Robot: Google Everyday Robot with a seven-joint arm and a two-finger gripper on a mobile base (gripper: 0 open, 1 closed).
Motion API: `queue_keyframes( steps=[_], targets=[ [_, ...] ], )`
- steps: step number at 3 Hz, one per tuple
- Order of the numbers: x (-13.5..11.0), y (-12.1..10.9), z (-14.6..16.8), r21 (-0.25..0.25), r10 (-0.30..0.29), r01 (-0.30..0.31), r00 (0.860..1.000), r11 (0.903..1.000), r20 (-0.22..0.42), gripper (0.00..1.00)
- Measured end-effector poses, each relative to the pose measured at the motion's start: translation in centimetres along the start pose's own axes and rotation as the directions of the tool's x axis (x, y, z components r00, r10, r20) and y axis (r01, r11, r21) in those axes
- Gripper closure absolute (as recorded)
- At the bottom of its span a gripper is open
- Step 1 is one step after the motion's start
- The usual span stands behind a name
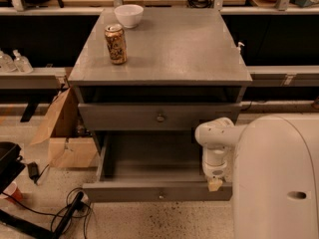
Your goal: Open middle drawer
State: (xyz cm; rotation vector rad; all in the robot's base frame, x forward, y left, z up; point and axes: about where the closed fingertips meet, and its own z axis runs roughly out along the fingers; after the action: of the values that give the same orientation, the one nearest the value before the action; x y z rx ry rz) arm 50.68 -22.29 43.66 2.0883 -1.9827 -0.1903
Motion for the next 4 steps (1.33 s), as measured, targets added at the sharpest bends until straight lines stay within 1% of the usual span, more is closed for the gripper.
queue_keyframes(
  steps=[1, 2, 3, 4],
  targets=[
    [-0.3, 2.0, -0.2, -0.081, -0.050, 0.048, 0.998, 0.9955, -0.026, 1.00],
    [-0.3, 2.0, -0.2, -0.081, -0.050, 0.048, 0.998, 0.9955, -0.026, 1.00],
    [-1.0, 3.1, 0.2, -0.143, -0.107, 0.103, 0.994, 0.9843, -0.018, 1.00],
    [-1.0, 3.1, 0.2, -0.143, -0.107, 0.103, 0.994, 0.9843, -0.018, 0.82]
  ],
)
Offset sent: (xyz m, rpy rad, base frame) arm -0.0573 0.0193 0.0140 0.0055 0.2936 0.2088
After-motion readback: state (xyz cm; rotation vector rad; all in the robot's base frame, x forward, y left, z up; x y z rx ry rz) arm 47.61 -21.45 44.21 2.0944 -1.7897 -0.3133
